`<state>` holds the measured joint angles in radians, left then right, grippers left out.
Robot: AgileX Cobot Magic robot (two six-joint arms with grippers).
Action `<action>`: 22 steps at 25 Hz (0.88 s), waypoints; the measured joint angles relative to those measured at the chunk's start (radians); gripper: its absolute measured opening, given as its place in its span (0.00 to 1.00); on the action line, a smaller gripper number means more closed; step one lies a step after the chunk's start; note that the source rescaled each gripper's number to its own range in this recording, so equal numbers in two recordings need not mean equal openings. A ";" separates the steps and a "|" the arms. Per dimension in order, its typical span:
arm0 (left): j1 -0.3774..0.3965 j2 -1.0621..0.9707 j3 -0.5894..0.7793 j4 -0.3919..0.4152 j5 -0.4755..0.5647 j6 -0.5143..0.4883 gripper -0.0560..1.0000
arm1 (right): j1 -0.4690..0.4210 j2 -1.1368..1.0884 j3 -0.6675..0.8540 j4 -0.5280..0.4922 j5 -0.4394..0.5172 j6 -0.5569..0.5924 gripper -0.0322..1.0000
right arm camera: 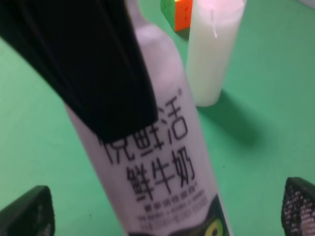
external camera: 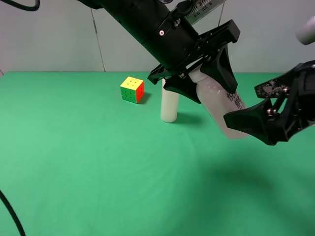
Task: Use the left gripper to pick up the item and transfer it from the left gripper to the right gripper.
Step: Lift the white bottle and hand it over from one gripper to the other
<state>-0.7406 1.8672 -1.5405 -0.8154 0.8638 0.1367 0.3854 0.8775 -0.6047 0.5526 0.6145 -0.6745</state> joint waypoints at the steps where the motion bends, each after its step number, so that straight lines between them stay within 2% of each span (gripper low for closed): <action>1: 0.000 0.000 0.000 0.000 0.000 0.000 0.05 | 0.000 0.013 0.000 0.007 -0.004 -0.009 1.00; 22: 0.000 0.000 0.000 -0.001 0.000 0.001 0.05 | 0.000 0.208 -0.003 0.121 -0.078 -0.122 1.00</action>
<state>-0.7406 1.8672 -1.5405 -0.8166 0.8642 0.1377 0.3854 1.0850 -0.6079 0.6737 0.5366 -0.7968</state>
